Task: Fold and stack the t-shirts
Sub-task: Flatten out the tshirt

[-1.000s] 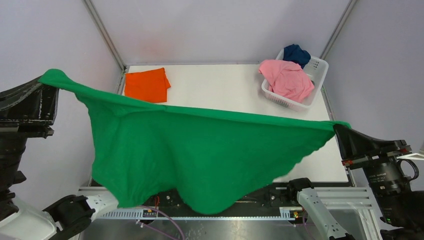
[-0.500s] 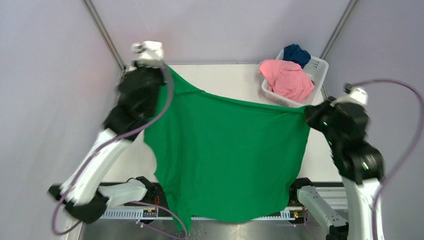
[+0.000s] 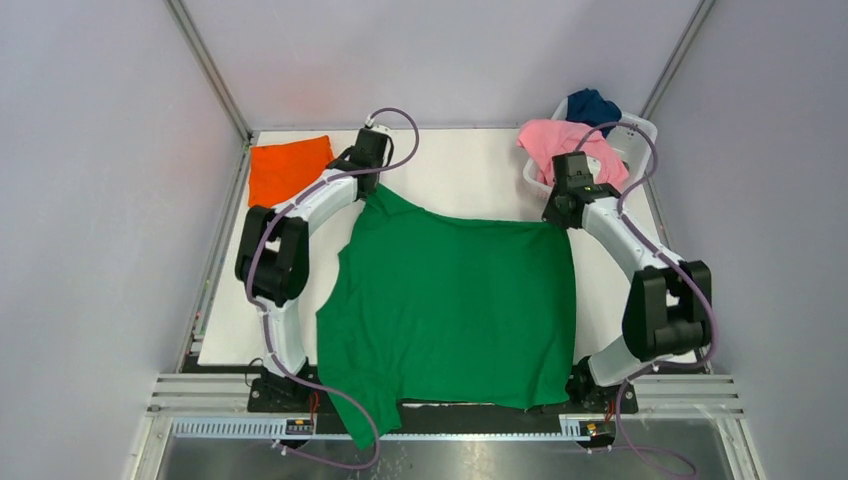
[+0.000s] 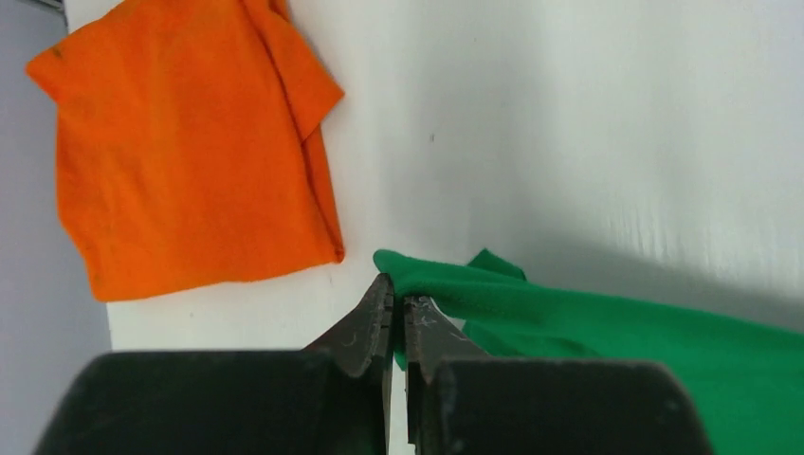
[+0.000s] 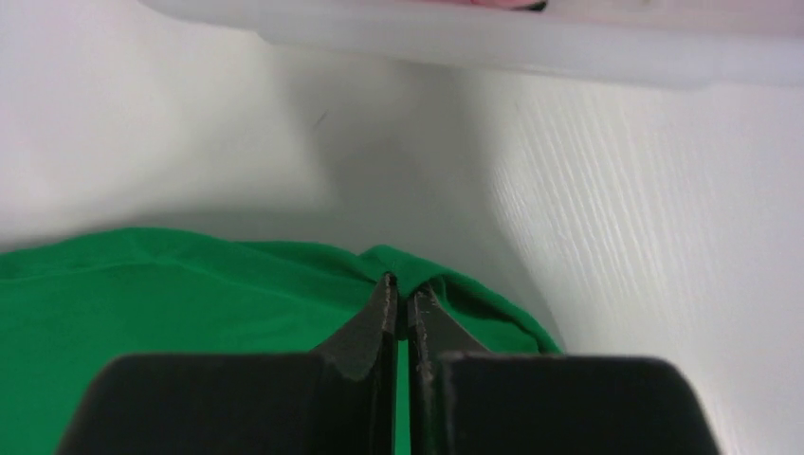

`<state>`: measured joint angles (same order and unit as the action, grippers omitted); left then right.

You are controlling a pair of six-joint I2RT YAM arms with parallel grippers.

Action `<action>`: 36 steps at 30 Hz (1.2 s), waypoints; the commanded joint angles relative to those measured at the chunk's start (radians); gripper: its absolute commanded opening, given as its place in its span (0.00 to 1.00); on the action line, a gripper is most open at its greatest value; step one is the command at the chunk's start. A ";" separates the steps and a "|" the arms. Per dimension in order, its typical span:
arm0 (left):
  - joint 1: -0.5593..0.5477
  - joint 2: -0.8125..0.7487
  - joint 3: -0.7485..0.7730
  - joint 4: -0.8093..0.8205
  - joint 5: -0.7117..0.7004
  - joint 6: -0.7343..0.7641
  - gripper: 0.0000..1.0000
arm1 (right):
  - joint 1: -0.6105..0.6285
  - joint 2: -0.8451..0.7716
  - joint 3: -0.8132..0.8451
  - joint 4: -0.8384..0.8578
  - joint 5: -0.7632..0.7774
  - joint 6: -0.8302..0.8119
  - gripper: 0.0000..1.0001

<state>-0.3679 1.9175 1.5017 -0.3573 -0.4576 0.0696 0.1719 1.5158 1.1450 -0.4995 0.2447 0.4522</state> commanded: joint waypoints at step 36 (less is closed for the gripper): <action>0.054 0.097 0.052 -0.001 0.615 -0.689 0.99 | 0.078 -0.044 -0.156 0.098 -0.162 0.036 0.99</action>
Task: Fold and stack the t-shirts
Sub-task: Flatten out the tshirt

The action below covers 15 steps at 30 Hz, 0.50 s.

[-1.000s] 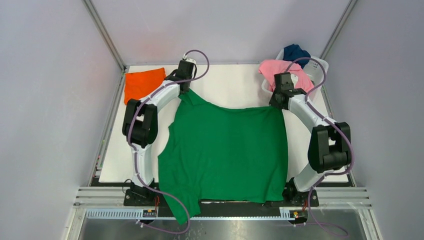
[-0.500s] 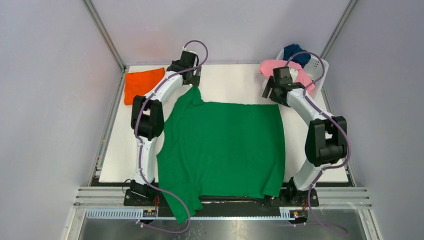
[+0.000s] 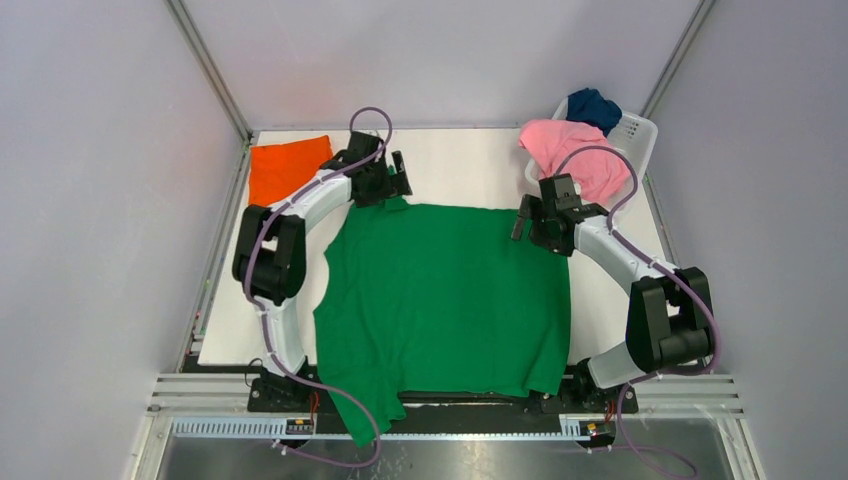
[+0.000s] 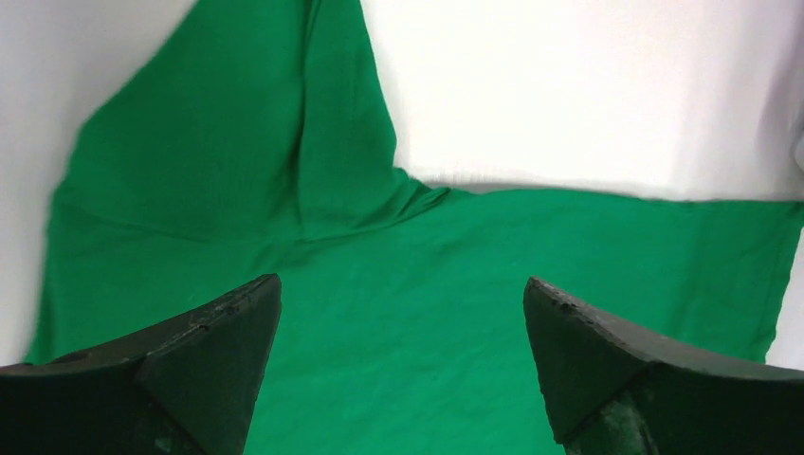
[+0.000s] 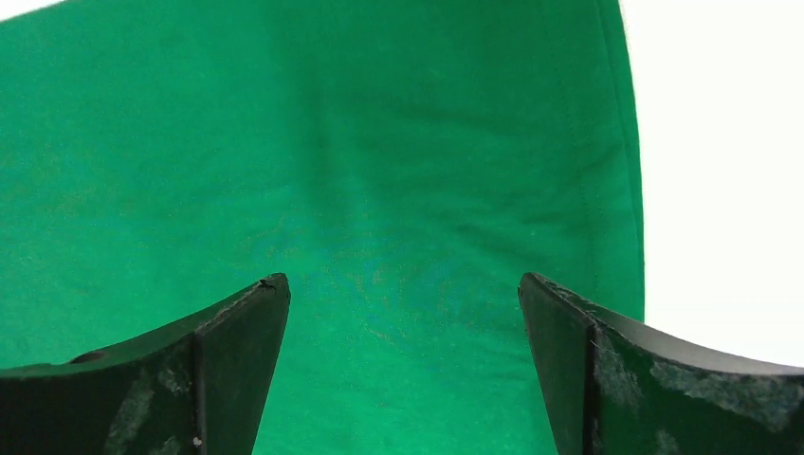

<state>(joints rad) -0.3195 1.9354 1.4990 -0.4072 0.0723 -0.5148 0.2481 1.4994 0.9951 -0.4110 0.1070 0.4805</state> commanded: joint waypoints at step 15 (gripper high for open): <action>0.006 0.302 0.247 0.250 0.181 -0.261 0.99 | 0.002 -0.059 -0.031 0.009 0.006 -0.025 1.00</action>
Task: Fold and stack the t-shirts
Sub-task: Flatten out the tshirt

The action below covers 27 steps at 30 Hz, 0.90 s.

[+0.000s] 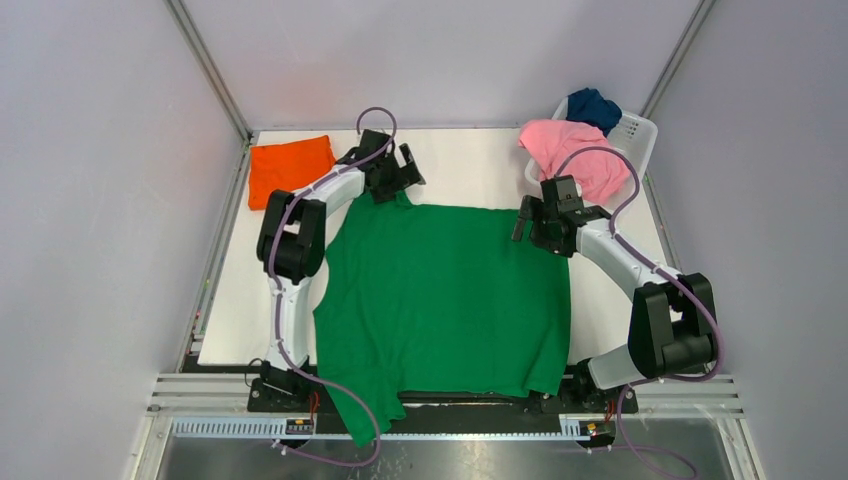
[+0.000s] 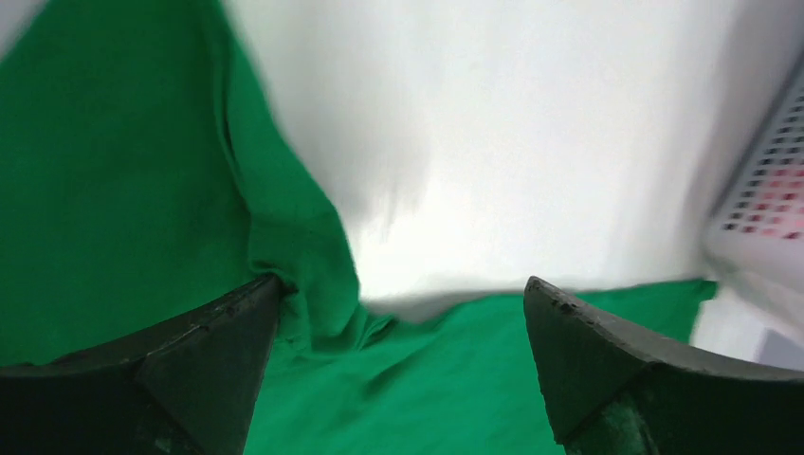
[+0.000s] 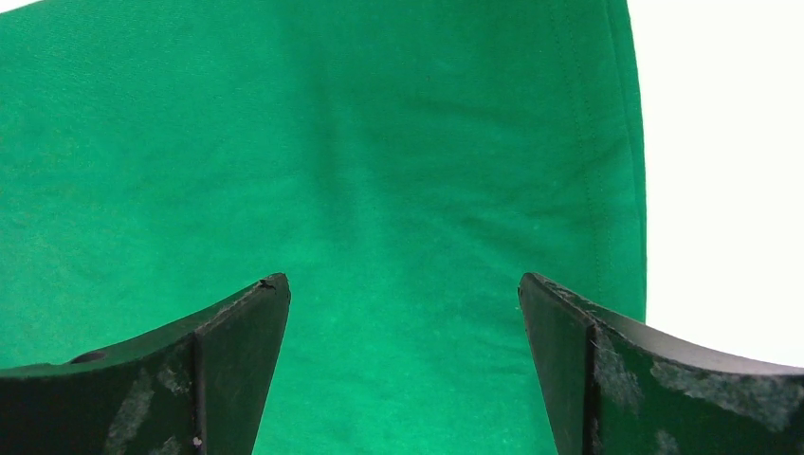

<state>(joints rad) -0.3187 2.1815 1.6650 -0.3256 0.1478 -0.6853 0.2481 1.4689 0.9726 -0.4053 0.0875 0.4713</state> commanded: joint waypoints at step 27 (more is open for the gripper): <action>-0.016 -0.316 -0.294 0.192 -0.135 -0.096 0.99 | 0.003 -0.126 -0.076 -0.035 -0.005 0.005 0.99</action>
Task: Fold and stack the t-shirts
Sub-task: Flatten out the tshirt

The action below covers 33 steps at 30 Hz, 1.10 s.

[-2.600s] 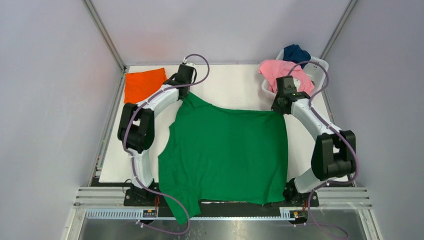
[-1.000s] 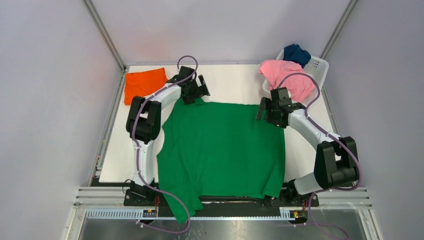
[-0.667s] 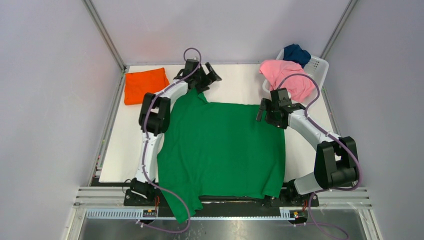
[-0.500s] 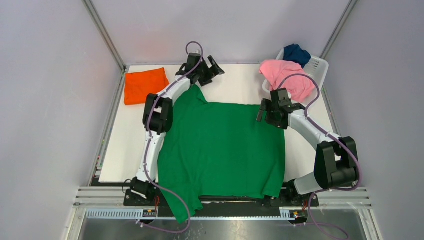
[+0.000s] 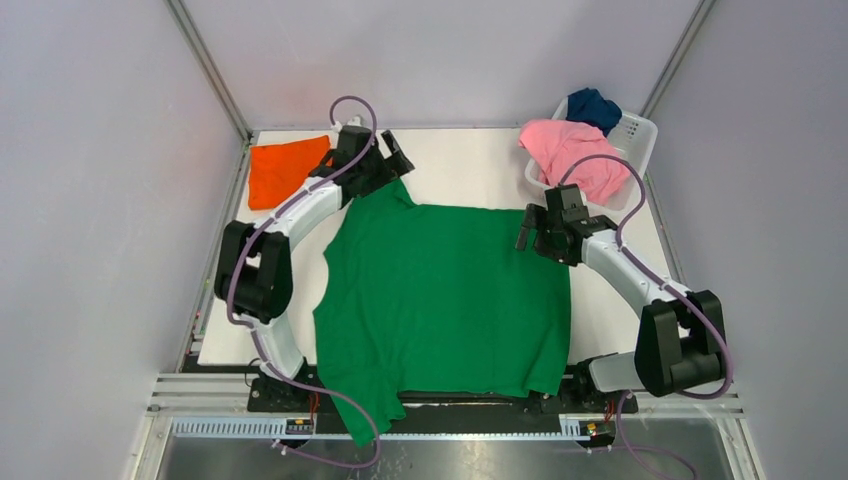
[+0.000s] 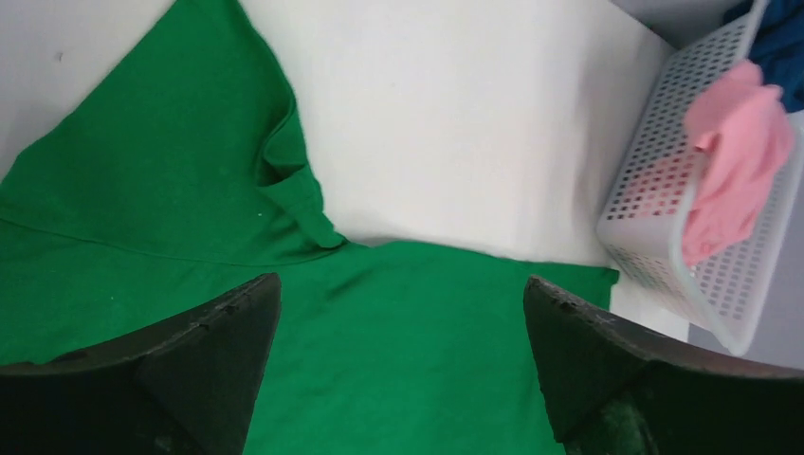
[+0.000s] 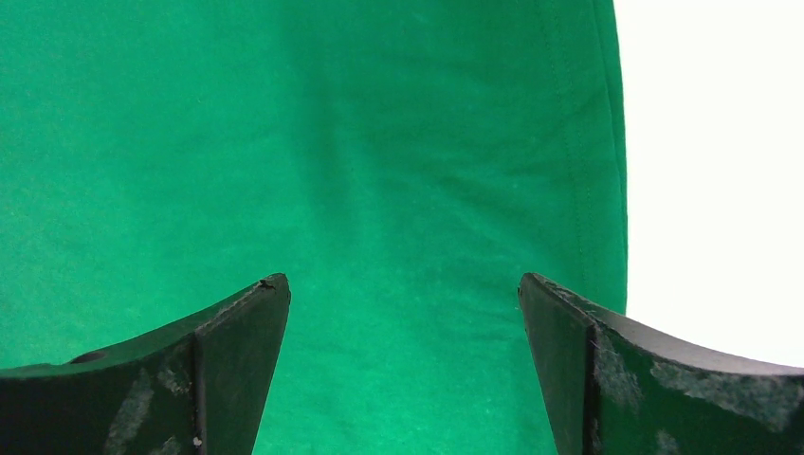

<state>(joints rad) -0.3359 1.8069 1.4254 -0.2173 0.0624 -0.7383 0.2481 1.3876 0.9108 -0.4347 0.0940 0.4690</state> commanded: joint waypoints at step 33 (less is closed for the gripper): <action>-0.054 -0.049 -0.002 -0.040 -0.045 0.015 0.99 | 0.002 -0.091 -0.063 -0.016 -0.017 -0.011 1.00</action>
<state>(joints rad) -0.3882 2.1735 1.7229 -0.2573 0.1207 -0.8181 0.2481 1.3075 0.8715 -0.4435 0.1272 0.4431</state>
